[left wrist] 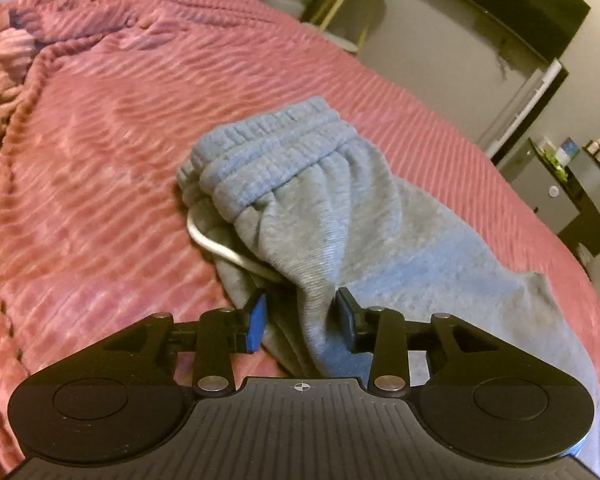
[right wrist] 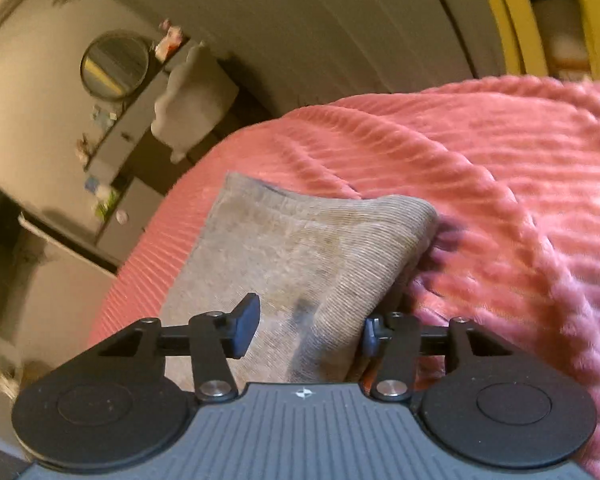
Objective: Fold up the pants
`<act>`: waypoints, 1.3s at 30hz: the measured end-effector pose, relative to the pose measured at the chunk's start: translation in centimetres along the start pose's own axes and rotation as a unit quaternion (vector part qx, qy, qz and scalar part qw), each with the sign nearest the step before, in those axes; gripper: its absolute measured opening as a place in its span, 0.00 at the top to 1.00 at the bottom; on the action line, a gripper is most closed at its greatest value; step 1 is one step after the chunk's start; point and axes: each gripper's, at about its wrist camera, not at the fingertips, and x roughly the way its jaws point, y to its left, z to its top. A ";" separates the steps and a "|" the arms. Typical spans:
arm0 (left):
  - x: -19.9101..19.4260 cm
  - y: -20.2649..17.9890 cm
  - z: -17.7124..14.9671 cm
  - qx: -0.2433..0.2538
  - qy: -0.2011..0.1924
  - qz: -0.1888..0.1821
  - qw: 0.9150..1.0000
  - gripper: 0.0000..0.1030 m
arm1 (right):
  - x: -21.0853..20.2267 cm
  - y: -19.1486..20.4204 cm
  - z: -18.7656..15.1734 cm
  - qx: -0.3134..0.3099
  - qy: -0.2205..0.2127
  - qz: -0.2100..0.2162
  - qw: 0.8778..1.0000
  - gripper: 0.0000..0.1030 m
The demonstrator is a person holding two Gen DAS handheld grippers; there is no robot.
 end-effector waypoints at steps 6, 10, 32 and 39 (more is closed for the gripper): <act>-0.4 -0.1 -0.4 -0.003 -0.001 0.001 1.000 0.81 | 0.5 3.7 1.0 -0.094 -0.024 -0.022 0.995 0.96; -1.0 -0.3 -0.9 0.007 -0.011 0.006 1.000 0.85 | -1.6 3.4 2.7 -0.066 -0.061 0.048 0.995 0.95; -1.5 -17.6 -6.7 0.221 -0.078 -0.020 0.972 0.11 | 0.6 21.8 -17.6 -0.384 0.074 0.127 0.911 0.33; 3.3 -15.0 -7.1 0.136 -0.003 0.026 0.990 0.11 | 5.6 27.8 -24.8 -0.546 0.095 0.169 0.815 0.32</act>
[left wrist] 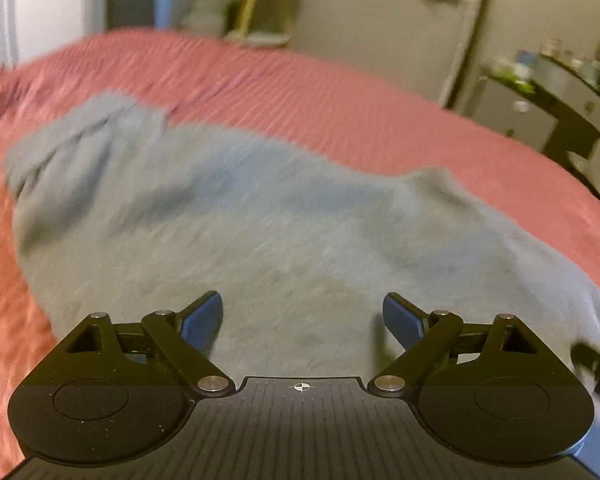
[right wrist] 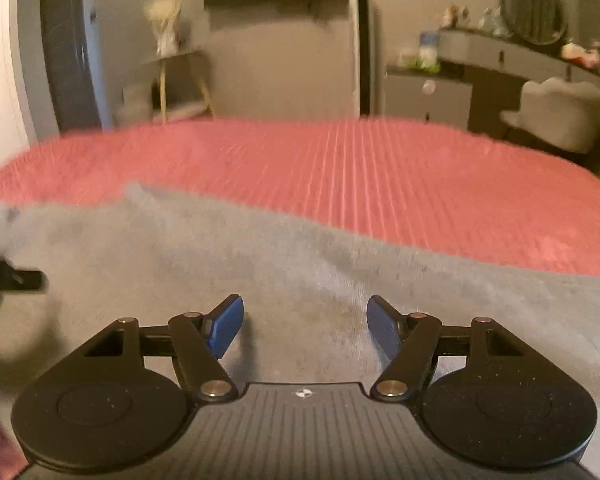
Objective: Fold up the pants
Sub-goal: 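Open both tools and lay the folded sweatpants down, then grasp the pant leg cuff with the right tool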
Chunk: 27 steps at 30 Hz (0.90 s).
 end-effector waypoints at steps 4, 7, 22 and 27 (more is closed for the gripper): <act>0.2 1.2 -0.2 -0.025 -0.005 -0.013 1.000 0.08 | -0.1 -6.1 -0.6 -0.010 -0.001 -0.020 1.000 0.17; 0.8 -0.1 -0.3 0.010 0.001 0.005 1.000 0.05 | -1.3 -14.7 -2.0 0.021 0.021 -0.145 0.989 0.17; -0.7 -1.9 -0.7 0.047 0.004 0.021 0.999 0.04 | -10.5 -28.5 -8.1 0.135 0.028 -0.284 0.949 0.17; -3.3 -2.4 -1.4 0.059 -0.021 -0.006 0.998 0.04 | -12.8 -30.0 -6.9 0.199 0.038 -0.400 0.894 0.17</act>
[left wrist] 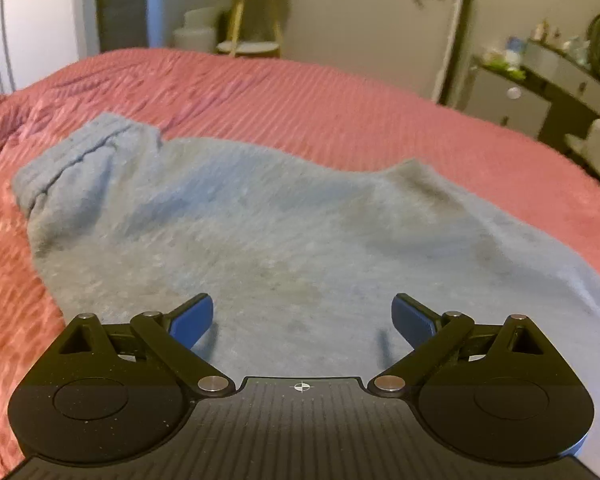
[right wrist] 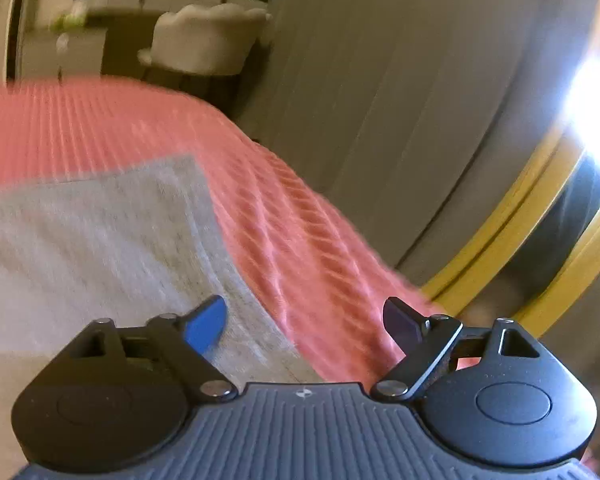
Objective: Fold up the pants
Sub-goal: 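Grasp the pant leg cuff with the right tool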
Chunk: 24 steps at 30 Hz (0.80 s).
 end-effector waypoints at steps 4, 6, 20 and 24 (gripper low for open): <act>-1.4 -2.2 -1.3 0.029 0.000 -0.050 0.998 0.04 | -5.4 -1.5 -2.3 0.047 -0.017 0.181 0.982 0.17; -1.6 -3.6 -1.9 0.061 0.011 -0.067 0.996 0.04 | -6.0 -1.3 -3.9 0.045 0.003 0.270 0.962 0.17; -3.4 -4.3 -3.9 0.103 0.045 -0.104 0.988 0.04 | -5.6 -10.2 -10.0 0.418 0.073 0.301 0.854 0.17; -3.4 -4.8 -4.8 0.125 0.051 -0.106 0.985 0.04 | -4.3 -9.8 -12.6 0.476 0.081 0.312 0.818 0.17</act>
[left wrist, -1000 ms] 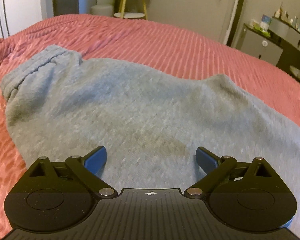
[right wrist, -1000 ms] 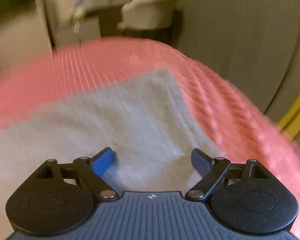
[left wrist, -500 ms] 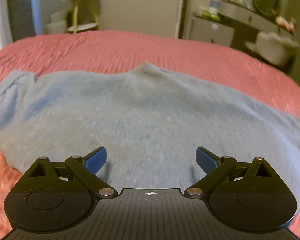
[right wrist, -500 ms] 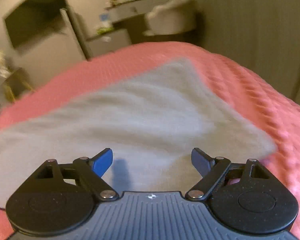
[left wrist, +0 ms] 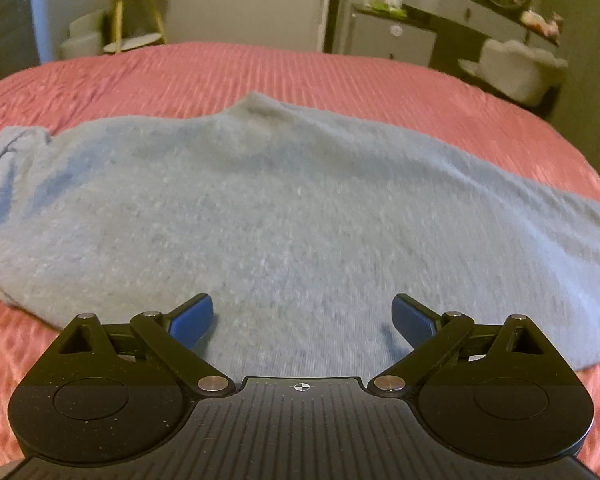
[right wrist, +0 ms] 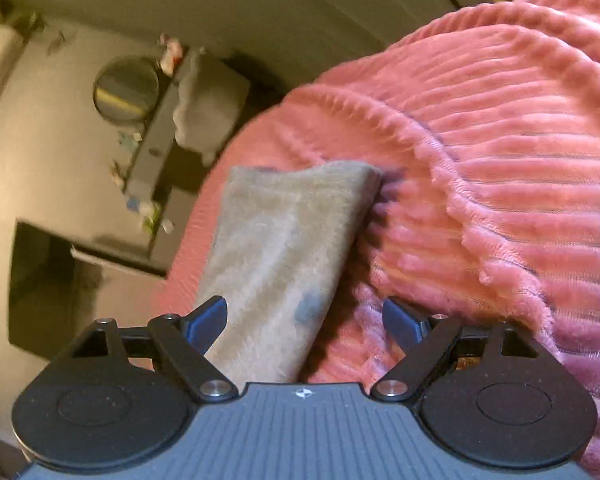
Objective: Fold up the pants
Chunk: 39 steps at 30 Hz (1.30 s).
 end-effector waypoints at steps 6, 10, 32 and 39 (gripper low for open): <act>0.4 0.6 0.0 -0.027 0.005 -0.008 1.000 0.04 | 1.0 0.6 2.0 0.017 -0.002 0.012 1.000 0.17; 0.7 1.0 0.0 -0.043 0.016 -0.009 0.999 0.04 | 1.6 -1.1 2.1 0.033 0.002 0.015 0.999 0.17; 2.8 0.0 0.1 -0.021 0.029 0.016 0.999 0.02 | 7.7 -2.2 5.3 0.009 0.004 0.042 0.999 0.81; 2.9 0.0 0.1 -0.021 0.029 0.017 0.999 0.02 | 7.7 -2.3 5.2 0.001 0.006 0.048 0.999 0.81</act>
